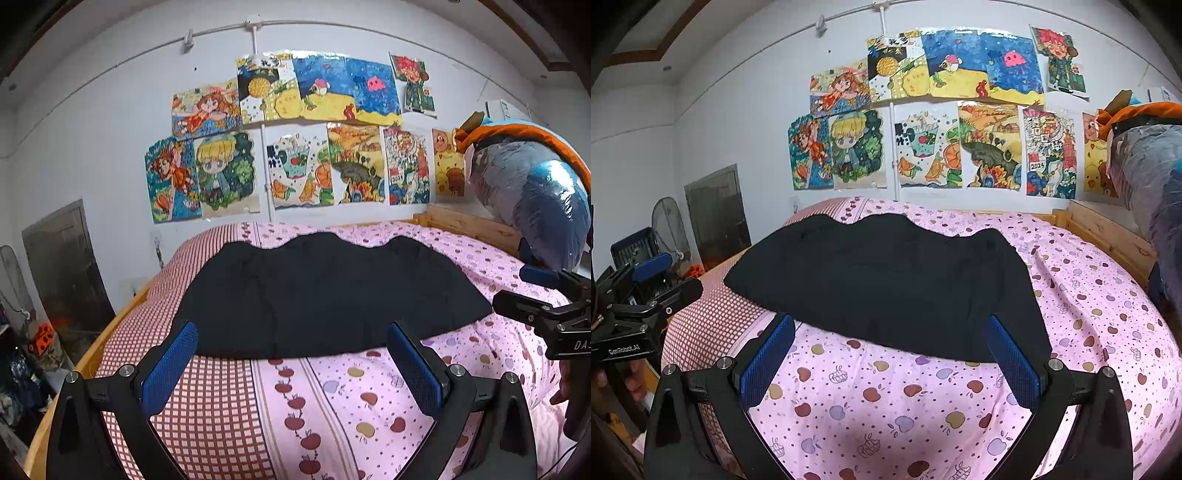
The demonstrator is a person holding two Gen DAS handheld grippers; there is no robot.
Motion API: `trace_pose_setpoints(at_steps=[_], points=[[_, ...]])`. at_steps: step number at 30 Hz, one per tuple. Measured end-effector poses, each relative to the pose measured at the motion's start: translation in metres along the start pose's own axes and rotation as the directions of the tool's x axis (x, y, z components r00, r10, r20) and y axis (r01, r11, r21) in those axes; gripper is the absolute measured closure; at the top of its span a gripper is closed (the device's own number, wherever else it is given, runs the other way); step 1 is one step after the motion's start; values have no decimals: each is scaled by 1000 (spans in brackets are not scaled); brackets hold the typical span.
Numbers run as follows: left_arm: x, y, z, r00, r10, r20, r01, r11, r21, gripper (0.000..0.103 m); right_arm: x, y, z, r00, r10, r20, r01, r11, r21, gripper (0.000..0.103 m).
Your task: Fold large clothes
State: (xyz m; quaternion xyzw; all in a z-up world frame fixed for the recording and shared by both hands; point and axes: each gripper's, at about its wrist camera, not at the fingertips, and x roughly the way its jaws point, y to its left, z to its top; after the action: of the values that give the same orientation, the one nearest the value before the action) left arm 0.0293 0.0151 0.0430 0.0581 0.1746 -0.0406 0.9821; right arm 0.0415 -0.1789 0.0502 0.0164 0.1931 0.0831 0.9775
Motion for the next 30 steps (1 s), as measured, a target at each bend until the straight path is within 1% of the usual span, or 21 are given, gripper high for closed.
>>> trace_pose_setpoints(at_steps=[4, 9, 18, 30], points=[[2, 4, -4, 1000, -1, -20, 0, 1000, -14, 0, 1, 5, -3, 1000, -7, -12, 7, 999, -31, 2], [4, 10, -3, 1000, 3, -18, -3, 999, -34, 0, 0, 10, -4, 1000, -8, -18, 7, 998, -58, 2], [5, 11, -4, 1000, 0, -23, 0, 1000, -29, 0, 1, 8, -3, 1000, 7, -29, -8, 999, -34, 2], [4, 8, -8, 1000, -2, -22, 2, 1000, -16, 0, 3, 2, -4, 1000, 2, -30, -2, 1000, -19, 2]])
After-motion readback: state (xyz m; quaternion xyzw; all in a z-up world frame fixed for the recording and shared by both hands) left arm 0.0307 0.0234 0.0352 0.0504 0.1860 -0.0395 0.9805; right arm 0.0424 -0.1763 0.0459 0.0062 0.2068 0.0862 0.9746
